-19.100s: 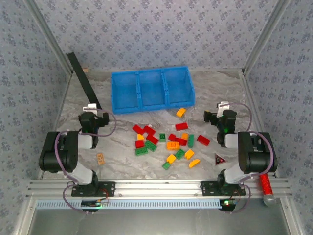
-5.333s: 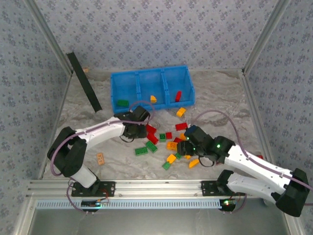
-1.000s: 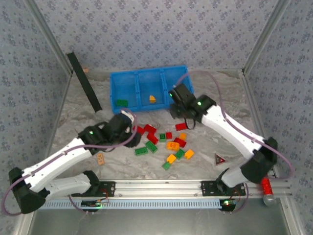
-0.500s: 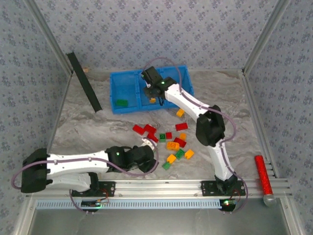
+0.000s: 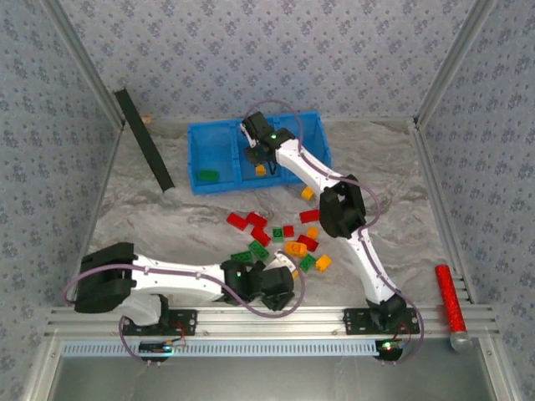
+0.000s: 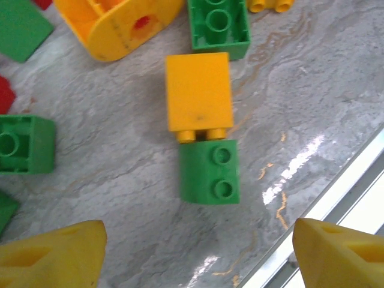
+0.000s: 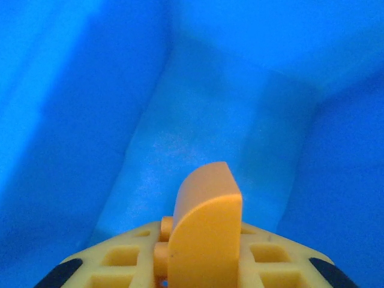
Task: Sort the legos into containers by color
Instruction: Place the lego in the container, then pick up the lego from the middle-left of the table.
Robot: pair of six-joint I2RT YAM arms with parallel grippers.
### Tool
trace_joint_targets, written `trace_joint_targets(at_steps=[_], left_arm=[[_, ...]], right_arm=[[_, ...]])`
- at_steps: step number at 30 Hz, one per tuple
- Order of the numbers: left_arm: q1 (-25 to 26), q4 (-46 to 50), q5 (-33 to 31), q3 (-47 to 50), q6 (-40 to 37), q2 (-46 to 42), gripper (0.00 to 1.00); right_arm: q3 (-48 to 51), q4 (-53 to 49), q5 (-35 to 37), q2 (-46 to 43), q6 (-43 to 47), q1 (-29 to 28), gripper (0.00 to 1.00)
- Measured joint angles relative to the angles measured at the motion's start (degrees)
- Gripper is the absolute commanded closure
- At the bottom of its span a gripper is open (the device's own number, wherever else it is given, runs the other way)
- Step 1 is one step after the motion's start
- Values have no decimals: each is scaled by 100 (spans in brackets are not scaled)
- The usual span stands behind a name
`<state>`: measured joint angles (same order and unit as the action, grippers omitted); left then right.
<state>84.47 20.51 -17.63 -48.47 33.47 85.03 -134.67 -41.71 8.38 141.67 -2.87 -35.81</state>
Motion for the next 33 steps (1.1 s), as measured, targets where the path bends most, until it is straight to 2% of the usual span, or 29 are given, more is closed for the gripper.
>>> trace_joint_targets(at_steps=[7,12,18,30,33], left_arm=[[46,216,-50,-514,-15,610,19],[46,531,-170,-920,57,1132,19],[46,715,-175,-1126,116,1502,21],[-15,802,-33,-1215,372,1733,39],[-48,789,96,-1226,369,1742,48]], right_arm=[[22,-9,-31,107,101,44,69],[39,-4,-63,107,245,42,56],[83,-4,-125,107,348,44,52],[470,15,-435,-376,575,-20,52],[656,15,-496,-804,599,-68,48]])
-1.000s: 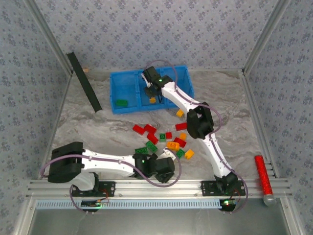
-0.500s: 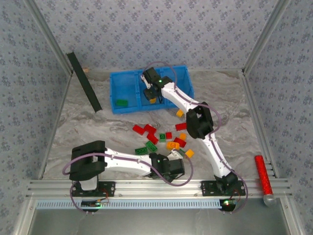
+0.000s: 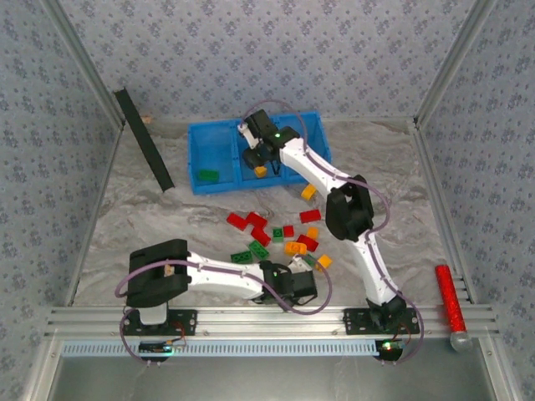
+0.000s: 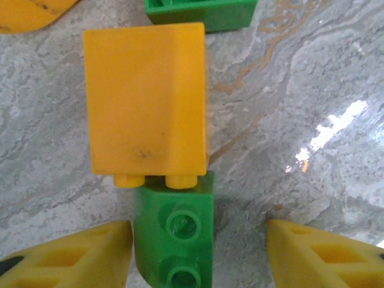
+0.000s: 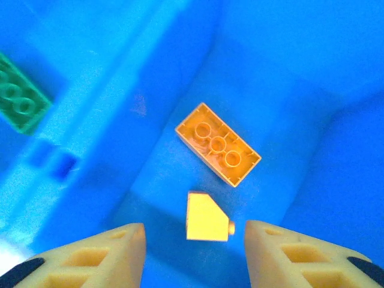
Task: Sort the legos into containers by color
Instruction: Pick up the lego from the middle-left of the table, then place the lego in the container.
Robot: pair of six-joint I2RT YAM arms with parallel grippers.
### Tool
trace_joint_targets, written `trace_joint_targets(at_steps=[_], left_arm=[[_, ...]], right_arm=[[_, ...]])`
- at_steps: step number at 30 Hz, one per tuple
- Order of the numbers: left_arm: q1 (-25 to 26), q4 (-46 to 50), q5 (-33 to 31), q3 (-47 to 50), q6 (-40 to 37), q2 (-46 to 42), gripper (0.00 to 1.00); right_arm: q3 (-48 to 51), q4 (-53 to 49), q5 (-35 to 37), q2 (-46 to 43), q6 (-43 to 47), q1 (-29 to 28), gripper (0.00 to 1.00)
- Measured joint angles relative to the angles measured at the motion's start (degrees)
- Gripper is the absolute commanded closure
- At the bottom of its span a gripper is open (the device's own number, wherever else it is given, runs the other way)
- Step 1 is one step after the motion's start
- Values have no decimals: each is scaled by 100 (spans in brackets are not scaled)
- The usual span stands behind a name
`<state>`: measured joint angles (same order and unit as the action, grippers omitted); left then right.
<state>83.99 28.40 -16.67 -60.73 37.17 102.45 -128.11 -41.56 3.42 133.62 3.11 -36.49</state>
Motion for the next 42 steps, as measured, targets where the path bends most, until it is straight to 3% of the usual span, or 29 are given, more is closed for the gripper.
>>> trace_joint_targets(at_steps=[3,9,17,24,31,36,42], left_arm=[[-26,-59,157,-11,13,9,60],[-146,-168,249,37,52,-48,73],[-815,275,297,584,-13,-1108,78],[-2184,748,343,487,-557,-2699,78],[-3939,1029,341,-81,-935,-3316,78],[-4968,903,407,-236,-975,-3281,78],[-5729,721,562,-713,-979,-2476,78]], right_arm=[[164,9,-79,-463,-2,-39,46],[601,24,-131,-1283,-11,-37,42],[2223,7,-61,-2518,-365,214,34],[4448,2,66,-4227,-1364,743,33],[6787,264,-15,-5772,-2745,704,29],[7921,258,-28,-6553,-3593,584,24],[8494,243,-142,-6983,-4157,579,23]])
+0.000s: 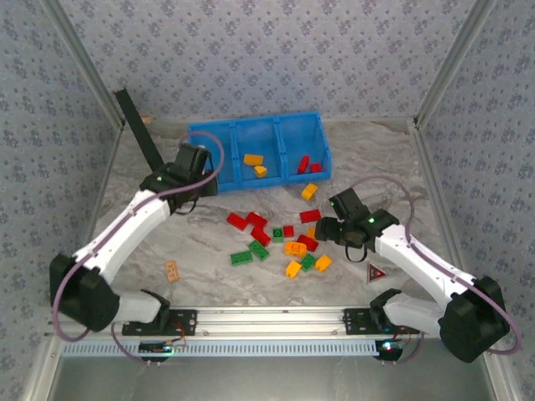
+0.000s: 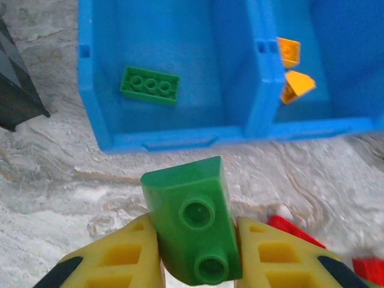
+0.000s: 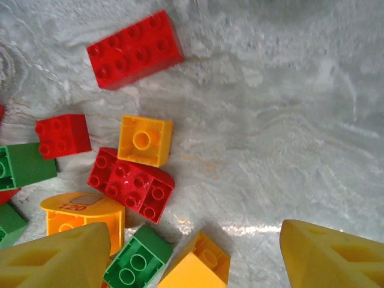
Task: Sort the legos into containers by color
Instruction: Place the lego in the container.
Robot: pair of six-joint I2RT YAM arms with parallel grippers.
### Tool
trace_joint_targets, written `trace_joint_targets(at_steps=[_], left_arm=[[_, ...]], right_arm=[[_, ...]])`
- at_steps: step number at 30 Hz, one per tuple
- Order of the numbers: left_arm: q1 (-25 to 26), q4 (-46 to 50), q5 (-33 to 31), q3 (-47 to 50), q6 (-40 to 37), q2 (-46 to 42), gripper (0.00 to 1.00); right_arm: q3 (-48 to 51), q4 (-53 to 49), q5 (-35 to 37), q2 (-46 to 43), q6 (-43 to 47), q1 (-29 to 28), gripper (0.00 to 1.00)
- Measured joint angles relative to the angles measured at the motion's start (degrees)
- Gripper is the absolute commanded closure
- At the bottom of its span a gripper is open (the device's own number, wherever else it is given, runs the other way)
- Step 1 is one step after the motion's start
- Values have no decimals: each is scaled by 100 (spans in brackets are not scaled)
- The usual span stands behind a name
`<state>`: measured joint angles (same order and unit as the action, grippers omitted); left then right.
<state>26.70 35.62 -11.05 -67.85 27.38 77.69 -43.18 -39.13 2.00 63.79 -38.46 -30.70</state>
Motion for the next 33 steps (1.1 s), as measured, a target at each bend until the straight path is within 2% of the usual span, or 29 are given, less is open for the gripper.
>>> trace_joint_targets(at_steps=[7,19,25,33], left_arm=[[-243,-175,52,-850,-61,1220,78],[-579,-212,-37,-2177,-260,3163,77],[-645,-87,-55,-2496,-295,3884,75],[-684,28,-127,-2802,-293,4444,70]], right_arm=[[472,81,-184,-79,-765,-267,23],[975,166,-85,-216,-2249,-625,22],[1244,192,-79,-424,-2929,-723,22],[1390,422,-79,-452,-3386,-824,22]])
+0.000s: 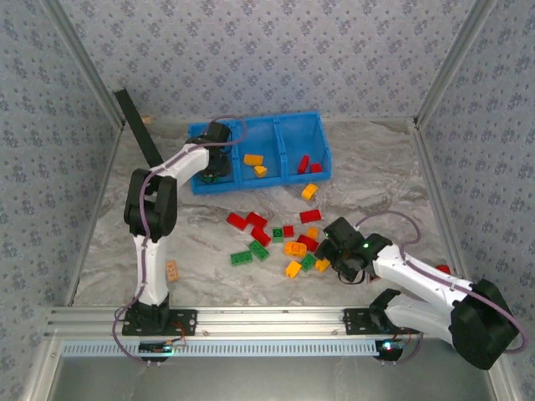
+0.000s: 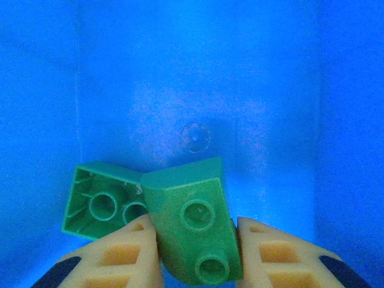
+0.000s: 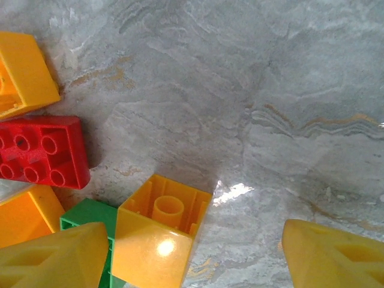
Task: Sort the legos into containers by color
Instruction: Place the lego in the container, then pick up the lego from the bottom-center of the table.
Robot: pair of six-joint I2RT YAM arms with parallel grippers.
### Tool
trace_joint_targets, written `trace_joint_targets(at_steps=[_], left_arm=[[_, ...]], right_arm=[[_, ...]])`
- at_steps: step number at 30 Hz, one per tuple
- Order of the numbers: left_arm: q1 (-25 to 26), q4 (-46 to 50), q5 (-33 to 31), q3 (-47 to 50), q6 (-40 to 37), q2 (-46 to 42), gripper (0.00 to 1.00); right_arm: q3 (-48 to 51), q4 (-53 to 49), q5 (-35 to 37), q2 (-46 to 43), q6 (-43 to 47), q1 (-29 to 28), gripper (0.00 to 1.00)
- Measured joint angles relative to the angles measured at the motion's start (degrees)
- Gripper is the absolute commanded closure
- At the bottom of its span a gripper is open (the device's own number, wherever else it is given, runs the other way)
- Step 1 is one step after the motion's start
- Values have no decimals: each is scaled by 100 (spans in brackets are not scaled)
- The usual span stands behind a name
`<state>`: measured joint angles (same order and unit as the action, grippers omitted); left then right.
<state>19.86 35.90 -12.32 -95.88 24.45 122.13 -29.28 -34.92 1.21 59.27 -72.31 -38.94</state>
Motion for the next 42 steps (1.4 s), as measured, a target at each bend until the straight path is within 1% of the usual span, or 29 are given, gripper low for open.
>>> trace_joint_targets(at_steps=[6,9,13,17,25,31,36,39,42], left_arm=[[-26,-4,-48,-9,-4,35,57],[-26,0,-52,-11,-11,37,47],[-26,7,-55,-11,-22,37,42],[-26,7,-55,-11,-35,37,40],[-26,13,-52,-9,-48,-153,39],[-26,13,15,-9,-72,-831,39],[-26,9,173,-9,-118,-1497,39],[-26,17,295,-9,-162,-1827,38],[-26,33,426,103,-210,-2203,39]], right_arm=[[4,181,-2,39,-70,-11,23],[4,273,-2,168,-79,-22,27],[4,402,-22,380,-81,-74,31],[4,522,-22,538,-83,-129,40],[17,728,-22,750,-81,-175,53],[9,726,-17,778,-72,-197,63],[-52,682,-15,793,50,-197,68],[-120,588,-20,822,317,-153,70],[-363,190,2,824,782,55,71]])
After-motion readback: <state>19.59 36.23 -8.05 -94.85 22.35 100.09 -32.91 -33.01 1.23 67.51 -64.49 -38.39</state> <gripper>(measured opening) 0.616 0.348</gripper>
